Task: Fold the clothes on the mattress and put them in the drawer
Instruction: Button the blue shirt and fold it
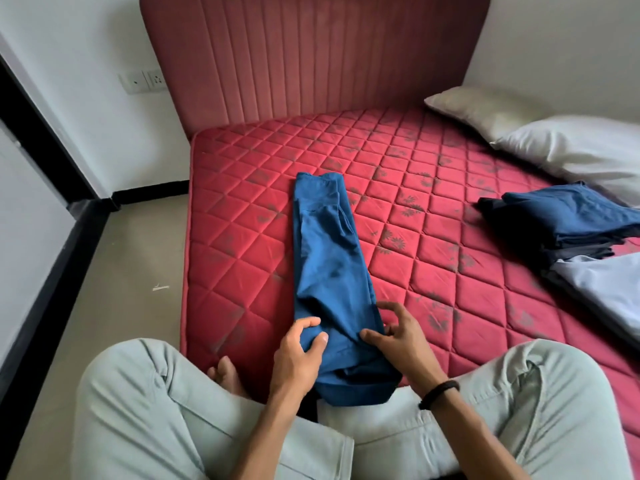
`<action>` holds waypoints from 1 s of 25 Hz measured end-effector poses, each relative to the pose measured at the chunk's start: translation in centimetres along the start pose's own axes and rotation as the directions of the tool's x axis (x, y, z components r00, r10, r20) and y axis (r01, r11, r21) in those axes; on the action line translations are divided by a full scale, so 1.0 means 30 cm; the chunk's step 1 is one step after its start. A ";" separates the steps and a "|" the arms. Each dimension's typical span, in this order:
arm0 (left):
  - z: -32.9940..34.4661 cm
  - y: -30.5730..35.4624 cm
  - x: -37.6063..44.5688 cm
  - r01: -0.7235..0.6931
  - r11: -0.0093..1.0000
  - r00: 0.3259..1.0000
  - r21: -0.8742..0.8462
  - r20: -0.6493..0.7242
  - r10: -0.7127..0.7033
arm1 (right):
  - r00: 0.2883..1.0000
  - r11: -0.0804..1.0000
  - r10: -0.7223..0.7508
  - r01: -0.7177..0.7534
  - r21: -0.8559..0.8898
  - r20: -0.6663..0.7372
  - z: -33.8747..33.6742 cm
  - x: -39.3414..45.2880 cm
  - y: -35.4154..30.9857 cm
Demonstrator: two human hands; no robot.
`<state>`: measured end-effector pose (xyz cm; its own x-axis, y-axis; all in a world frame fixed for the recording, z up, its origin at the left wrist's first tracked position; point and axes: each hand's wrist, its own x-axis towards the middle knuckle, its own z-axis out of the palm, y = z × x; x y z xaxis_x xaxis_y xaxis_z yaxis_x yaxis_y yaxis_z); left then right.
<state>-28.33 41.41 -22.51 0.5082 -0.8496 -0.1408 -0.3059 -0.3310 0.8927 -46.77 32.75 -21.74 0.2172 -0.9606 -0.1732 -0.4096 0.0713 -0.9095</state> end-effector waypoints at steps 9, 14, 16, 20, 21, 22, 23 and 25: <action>-0.168 0.075 -0.286 0.039 0.993 0.850 0.109 0.518 -0.090 | 0.923 0.970 0.060 0.037 -0.242 0.380 -0.220 -0.273 -0.066; -0.213 0.156 -0.267 -0.191 0.741 0.914 0.644 0.391 -0.105 | 0.836 0.553 0.191 0.342 -0.760 0.515 -0.230 -0.332 -0.149; -0.214 0.196 -0.166 -0.202 0.685 0.979 0.700 0.166 0.119 | 0.883 0.488 0.102 0.357 -0.796 0.459 -0.202 -0.295 -0.210; -0.055 0.171 0.036 -0.528 0.634 0.838 0.565 0.227 0.496 | 0.883 0.586 -0.222 0.460 -0.667 0.414 -0.062 -0.149 -0.278; -0.003 0.148 0.073 -0.516 0.612 0.847 0.599 0.249 0.469 | 0.872 0.597 -0.277 0.485 -0.639 0.404 -0.025 -0.107 -0.292; 0.045 0.126 0.093 -0.464 0.596 0.881 0.656 0.273 0.385 | 0.859 0.603 -0.318 0.510 -0.614 0.401 0.006 -0.068 -0.286; 0.087 0.095 0.115 -0.420 0.566 0.906 0.710 0.295 0.302 | 0.848 0.605 -0.351 0.529 -0.596 0.397 0.032 -0.029 -0.277; 0.140 0.048 0.154 -0.365 0.526 0.931 0.768 0.303 0.203 | 0.847 0.610 -0.358 0.531 -0.589 0.393 0.075 0.045 -0.249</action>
<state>-29.80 35.27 -23.67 0.1673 -0.9827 -0.0792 -0.9648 -0.1797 0.1919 -41.43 31.51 -16.05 0.6785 -0.7339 0.0304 -0.6561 -0.6242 -0.4242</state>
